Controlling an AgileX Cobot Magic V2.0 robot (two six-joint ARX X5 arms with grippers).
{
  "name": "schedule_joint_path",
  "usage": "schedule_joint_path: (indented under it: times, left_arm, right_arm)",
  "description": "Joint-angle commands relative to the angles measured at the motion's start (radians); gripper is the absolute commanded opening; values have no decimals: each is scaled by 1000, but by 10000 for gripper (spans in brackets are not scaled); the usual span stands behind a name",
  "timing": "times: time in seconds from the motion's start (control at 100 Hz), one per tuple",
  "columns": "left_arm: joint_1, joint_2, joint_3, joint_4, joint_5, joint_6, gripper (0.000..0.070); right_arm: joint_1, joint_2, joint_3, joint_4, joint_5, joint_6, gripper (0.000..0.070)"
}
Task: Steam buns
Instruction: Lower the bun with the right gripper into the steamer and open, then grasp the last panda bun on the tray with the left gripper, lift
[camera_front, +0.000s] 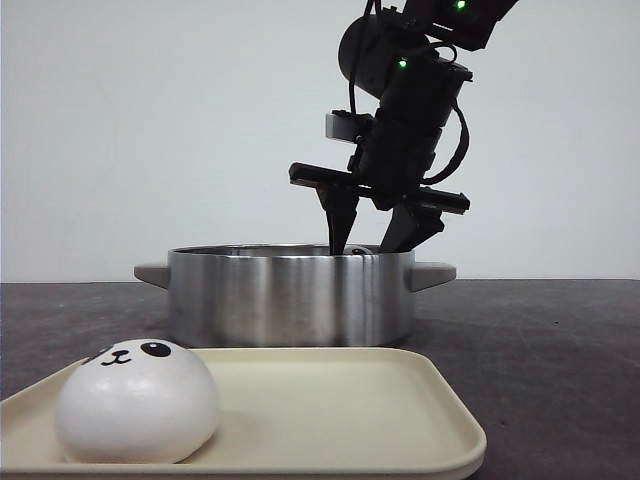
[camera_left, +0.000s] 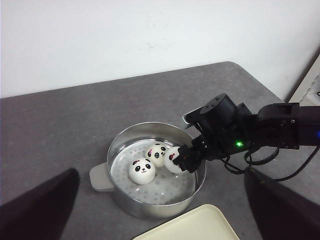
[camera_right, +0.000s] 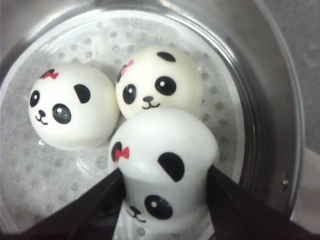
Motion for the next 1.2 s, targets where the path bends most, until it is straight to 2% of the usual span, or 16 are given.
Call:
schedule_joint_path:
  times: [0.0,0.13,0.22,0.31,0.54,0.57,0.6,0.63,0.67,0.68,0.72,0.88,1.02,1.19]
  left_arm:
    - [-5,8,24,10,0,9,633]
    - [-5,8,24,8,0,9,633]
    - [-5,8,24,-7,0,9,633]
    - [-5,8,24,-26,0,9,633]
    - [-5,8,23,-55,0,5,633]
    - [-6,8,23,-60,0,3,633]
    - [-6,8,21,-66,1,-1,633]
    - [-6,8,16,-73,3,-7,633]
    - [-6,8,5,-81,14,-15,633]
    - [-6,8,2,-83,19,-17,633]
    - [-6,7,-14,-93,40,-29,633]
    - [-6,2,-115,-112,111,-72,633]
    - [-14,-7,-252,-72,116,-91,633]
    - [-45,-6,-468,36,174,-170,633]
  right_arm:
    - [5,18,17,-7,0,-4,366]
    - [5,18,17,-14,-5,-3,373]
    - [5,18,18,-17,-5,6,438]
    - [5,18,23,-24,-5,19,473]
    - [2,16,92,-83,-19,26,467]
    - [2,16,117,-105,-31,24,441]
    - [1,14,146,-133,-41,22,368]
    - [1,8,179,-168,-52,18,239]
    - [1,2,226,-213,-60,5,24]
    - [2,1,238,-224,-60,0,0]
    - [9,-10,287,-267,-62,-20,23]
    - [69,-114,446,-404,-42,-100,19]
    - [160,-290,487,-430,51,-137,18]
    - [290,-515,487,-435,154,-143,17]
